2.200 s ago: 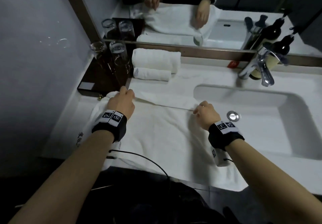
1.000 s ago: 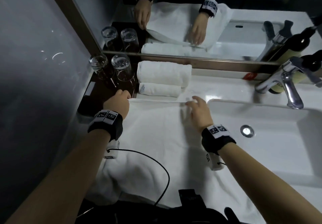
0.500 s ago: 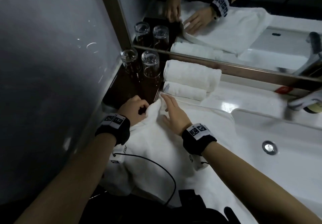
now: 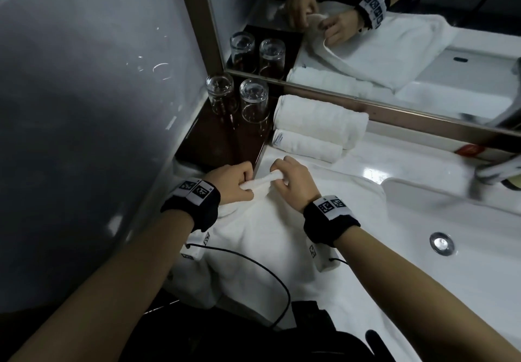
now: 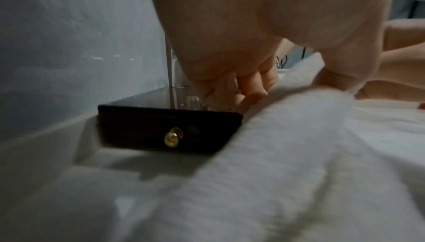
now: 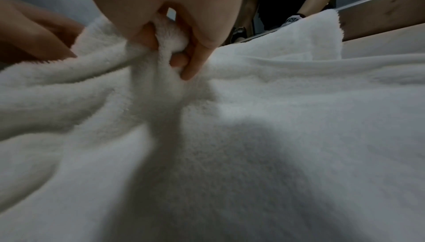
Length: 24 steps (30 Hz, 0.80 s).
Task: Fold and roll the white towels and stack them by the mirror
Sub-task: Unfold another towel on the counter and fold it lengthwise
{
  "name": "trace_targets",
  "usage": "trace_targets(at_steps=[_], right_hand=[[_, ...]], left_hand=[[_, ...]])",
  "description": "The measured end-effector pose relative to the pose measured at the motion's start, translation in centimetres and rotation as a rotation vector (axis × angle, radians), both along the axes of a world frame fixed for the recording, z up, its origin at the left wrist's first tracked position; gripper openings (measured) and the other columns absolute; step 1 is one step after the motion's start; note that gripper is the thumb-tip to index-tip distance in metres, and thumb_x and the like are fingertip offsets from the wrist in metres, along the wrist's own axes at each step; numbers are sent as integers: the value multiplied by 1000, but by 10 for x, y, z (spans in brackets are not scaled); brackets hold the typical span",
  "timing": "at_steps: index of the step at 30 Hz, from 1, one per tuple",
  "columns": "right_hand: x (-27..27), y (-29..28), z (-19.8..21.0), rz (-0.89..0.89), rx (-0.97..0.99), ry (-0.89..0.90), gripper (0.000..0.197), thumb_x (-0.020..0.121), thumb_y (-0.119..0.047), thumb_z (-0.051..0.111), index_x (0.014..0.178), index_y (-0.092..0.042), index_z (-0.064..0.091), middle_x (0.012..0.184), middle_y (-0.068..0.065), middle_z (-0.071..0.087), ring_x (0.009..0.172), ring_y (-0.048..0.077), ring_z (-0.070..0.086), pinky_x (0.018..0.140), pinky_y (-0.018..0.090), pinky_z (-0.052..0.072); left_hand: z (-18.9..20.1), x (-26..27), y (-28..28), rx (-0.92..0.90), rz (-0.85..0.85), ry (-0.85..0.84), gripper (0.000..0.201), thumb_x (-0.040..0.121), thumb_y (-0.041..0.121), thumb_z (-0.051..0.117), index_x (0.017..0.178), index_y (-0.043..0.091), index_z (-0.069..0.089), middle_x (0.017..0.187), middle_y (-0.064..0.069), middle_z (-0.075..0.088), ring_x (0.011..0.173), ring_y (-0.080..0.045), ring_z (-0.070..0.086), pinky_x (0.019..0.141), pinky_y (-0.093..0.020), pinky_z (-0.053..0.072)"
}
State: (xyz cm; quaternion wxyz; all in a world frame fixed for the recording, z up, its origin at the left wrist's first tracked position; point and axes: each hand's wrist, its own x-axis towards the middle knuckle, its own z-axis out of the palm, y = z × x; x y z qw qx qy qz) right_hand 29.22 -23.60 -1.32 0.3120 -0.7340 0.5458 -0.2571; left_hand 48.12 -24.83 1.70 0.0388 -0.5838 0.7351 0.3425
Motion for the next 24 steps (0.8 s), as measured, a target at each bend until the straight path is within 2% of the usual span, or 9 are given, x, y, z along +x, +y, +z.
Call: trace_targets(at_steps=[2, 6, 8, 12, 15, 18, 20, 22, 24], right_hand=[[-3, 1, -1, -33, -15, 15, 15, 76, -4, 59, 91, -7, 60, 77, 5, 46, 68, 19, 43, 63, 29, 31], [0, 4, -2, -55, -49, 10, 13, 77, -5, 57, 90, -7, 59, 74, 1, 44, 68, 18, 41, 62, 27, 27], [2, 4, -3, -65, -56, 12, 13, 77, -5, 55, 90, -8, 59, 74, -1, 43, 69, 18, 41, 62, 26, 25], [-1, 1, -7, -83, -44, 39, 19, 81, -4, 53, 99, -7, 58, 83, 2, 46, 79, 22, 46, 66, 23, 25], [-2, -2, -7, -103, -80, 36, 21, 86, -3, 51, 106, -4, 56, 94, 11, 52, 86, 25, 50, 72, 24, 31], [-1, -4, -7, -121, -115, 38, 19, 88, -3, 50, 106, -3, 57, 97, 14, 54, 88, 29, 53, 73, 26, 36], [1, -5, -7, -115, -110, 52, 22, 88, -3, 50, 109, -2, 56, 102, 15, 53, 93, 31, 53, 78, 30, 40], [2, -6, -9, -95, -47, 84, 34, 87, -4, 51, 121, -4, 53, 117, 15, 50, 106, 31, 50, 91, 32, 41], [2, -6, -11, -76, 75, 153, 48, 86, -4, 51, 133, -7, 45, 135, 14, 41, 121, 31, 44, 103, 36, 38]], left_hand=[[7, 5, -5, -23, -55, -105, 15, 74, 37, 63, 84, 33, 53, 62, 9, 55, 62, -13, 55, 61, -31, 46], [22, 12, -15, -103, -189, -376, 22, 79, 44, 59, 74, 22, 58, 71, 5, 55, 71, -20, 56, 56, -25, 36], [27, 15, -19, -99, -220, -433, 19, 78, 41, 60, 77, 22, 56, 77, 6, 55, 77, -21, 58, 58, -26, 37], [34, 18, -22, -186, -144, -427, 13, 79, 29, 60, 81, 23, 49, 74, 4, 54, 75, -26, 58, 59, -28, 37], [35, 17, -22, -420, -34, -433, 18, 89, 30, 53, 98, 16, 46, 91, -7, 62, 78, -32, 61, 61, -32, 39], [32, 16, -21, -609, 106, -346, 21, 91, 25, 54, 107, 13, 47, 107, -7, 54, 77, -32, 61, 57, -33, 36], [31, 16, -23, -654, 113, -371, 24, 89, 17, 56, 112, 12, 49, 117, -8, 47, 83, -30, 59, 56, -34, 36], [25, 19, -27, -607, 85, -415, 39, 84, 9, 57, 122, 15, 48, 128, -10, 41, 100, -29, 55, 67, -36, 42], [19, 23, -30, -500, 73, -461, 57, 83, 11, 58, 135, 24, 40, 142, -8, 30, 119, -29, 43, 87, -41, 42]])
